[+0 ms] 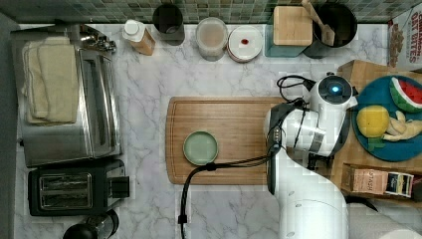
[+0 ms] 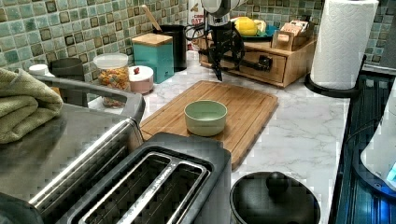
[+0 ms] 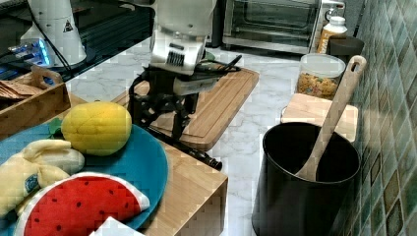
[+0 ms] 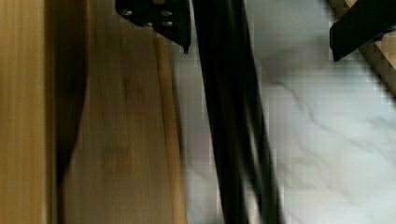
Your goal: Open the drawer.
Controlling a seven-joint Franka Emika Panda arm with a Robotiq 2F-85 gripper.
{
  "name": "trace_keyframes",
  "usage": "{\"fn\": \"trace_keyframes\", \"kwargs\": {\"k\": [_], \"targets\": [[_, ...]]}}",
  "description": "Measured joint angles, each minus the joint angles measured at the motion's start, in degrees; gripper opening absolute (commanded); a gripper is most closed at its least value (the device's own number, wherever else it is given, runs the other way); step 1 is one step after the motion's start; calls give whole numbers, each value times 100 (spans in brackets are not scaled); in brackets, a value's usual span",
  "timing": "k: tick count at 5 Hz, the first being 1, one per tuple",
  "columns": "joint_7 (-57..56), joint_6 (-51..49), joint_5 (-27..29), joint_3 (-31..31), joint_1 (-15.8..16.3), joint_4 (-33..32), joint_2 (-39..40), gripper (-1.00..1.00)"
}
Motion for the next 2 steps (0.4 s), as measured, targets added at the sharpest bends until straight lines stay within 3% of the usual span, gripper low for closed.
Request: {"fn": "trace_keyframes", "kwargs": {"k": [2], "targets": [[252,-322,-8,1,27,-39,6,100]]}}
